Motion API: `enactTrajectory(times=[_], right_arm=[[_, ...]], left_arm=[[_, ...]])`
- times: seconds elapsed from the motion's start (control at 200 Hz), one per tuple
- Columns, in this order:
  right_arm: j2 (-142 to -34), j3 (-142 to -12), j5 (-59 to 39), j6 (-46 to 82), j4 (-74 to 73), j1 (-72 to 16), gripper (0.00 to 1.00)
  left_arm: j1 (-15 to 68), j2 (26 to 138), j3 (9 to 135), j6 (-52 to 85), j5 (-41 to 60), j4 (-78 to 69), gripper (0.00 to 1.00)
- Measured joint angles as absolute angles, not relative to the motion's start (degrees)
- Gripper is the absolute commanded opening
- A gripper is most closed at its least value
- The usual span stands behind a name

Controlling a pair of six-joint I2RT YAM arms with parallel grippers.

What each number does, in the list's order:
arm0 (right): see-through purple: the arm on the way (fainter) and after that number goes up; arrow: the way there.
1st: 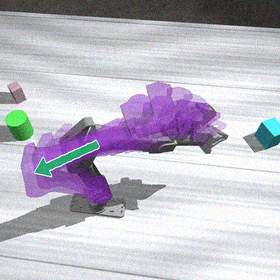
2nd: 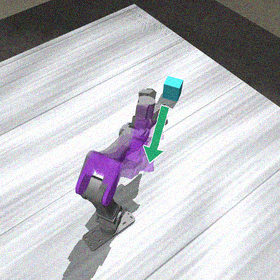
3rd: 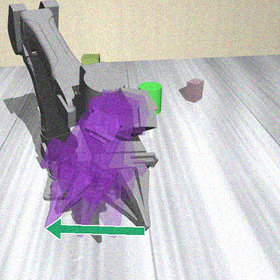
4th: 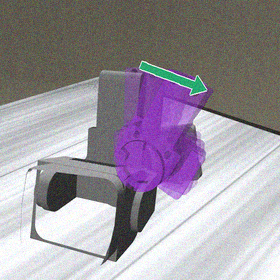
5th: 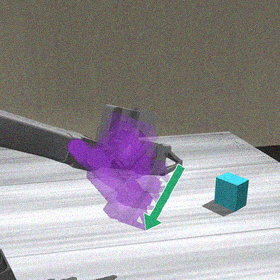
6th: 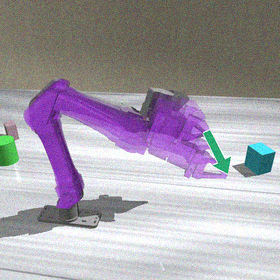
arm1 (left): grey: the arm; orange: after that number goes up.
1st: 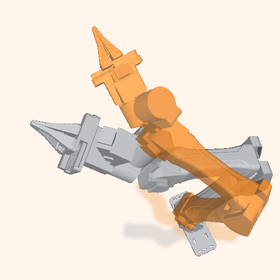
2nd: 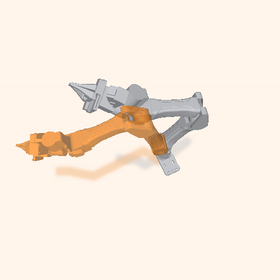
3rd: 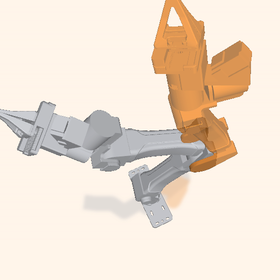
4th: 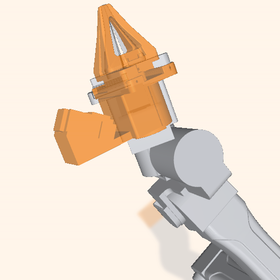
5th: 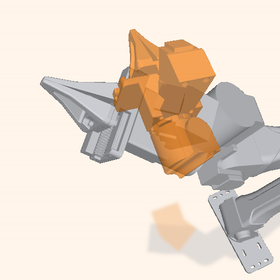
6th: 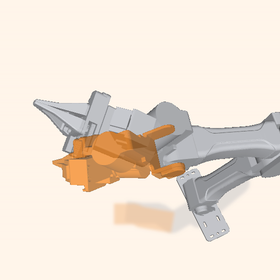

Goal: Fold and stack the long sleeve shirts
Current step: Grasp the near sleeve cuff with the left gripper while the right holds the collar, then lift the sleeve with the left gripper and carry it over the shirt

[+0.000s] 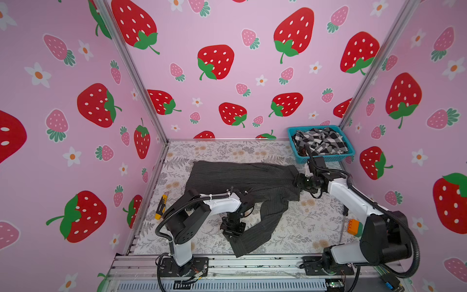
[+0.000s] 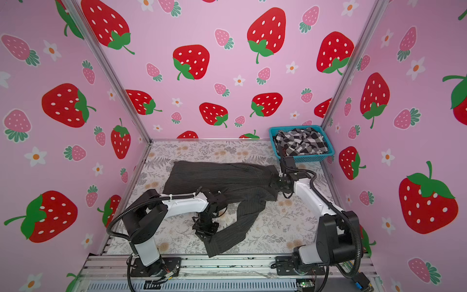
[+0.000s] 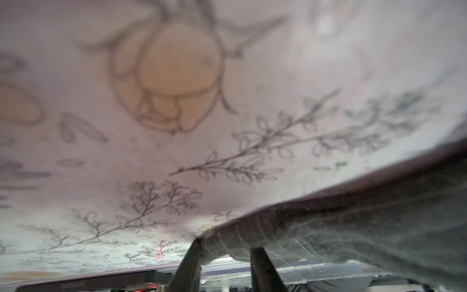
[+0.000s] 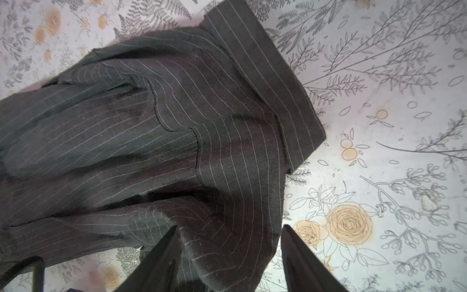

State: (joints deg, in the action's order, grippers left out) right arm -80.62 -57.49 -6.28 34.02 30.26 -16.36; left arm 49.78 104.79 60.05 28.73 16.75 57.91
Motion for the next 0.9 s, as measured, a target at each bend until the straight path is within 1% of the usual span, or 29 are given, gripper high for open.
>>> enactTrajectory(times=[0.025,0.035,0.045,0.255,0.335,0.41,0.57,0.69,0.9], right_arm=[[-80.29,-57.76,-6.33,34.02,30.5,-16.21,0.65],[-80.14,-57.84,-6.33,34.02,30.63,-16.14,0.65],[-80.07,-57.95,-6.35,34.02,30.72,-16.08,0.65],[-77.97,-60.36,-6.17,33.71,32.23,-14.85,0.65],[-77.65,-60.6,-6.17,33.34,32.42,-14.83,0.64],[-77.52,-60.49,-6.28,33.1,32.67,-14.83,0.65],[-76.05,-57.32,-6.55,32.64,32.62,-14.83,0.7],[-75.92,-54.85,-6.59,32.4,32.25,-14.81,0.76],[-77.8,-51.51,-9.8,33.21,29.71,-12.99,0.77]], left_arm=[[49.76,105.21,60.4,28.56,17.06,58.02,0.08],[49.78,105.27,60.49,28.88,16.97,58.04,0.02],[49.78,105.41,60.66,29.21,17.02,58.17,0.0],[49.15,107.33,63.7,28.08,16.91,59.07,0.0],[49.06,105.93,64.29,28.1,14.98,59.4,0.0],[48.95,102.35,66.46,28.25,12.34,61.14,0.0],[48.97,92.66,81.91,28.12,4.21,67.59,0.0],[48.97,87.53,92.51,27.83,-2.87,70.32,0.0],[48.97,85.86,105.01,26.79,-14.13,74.98,0.0]])
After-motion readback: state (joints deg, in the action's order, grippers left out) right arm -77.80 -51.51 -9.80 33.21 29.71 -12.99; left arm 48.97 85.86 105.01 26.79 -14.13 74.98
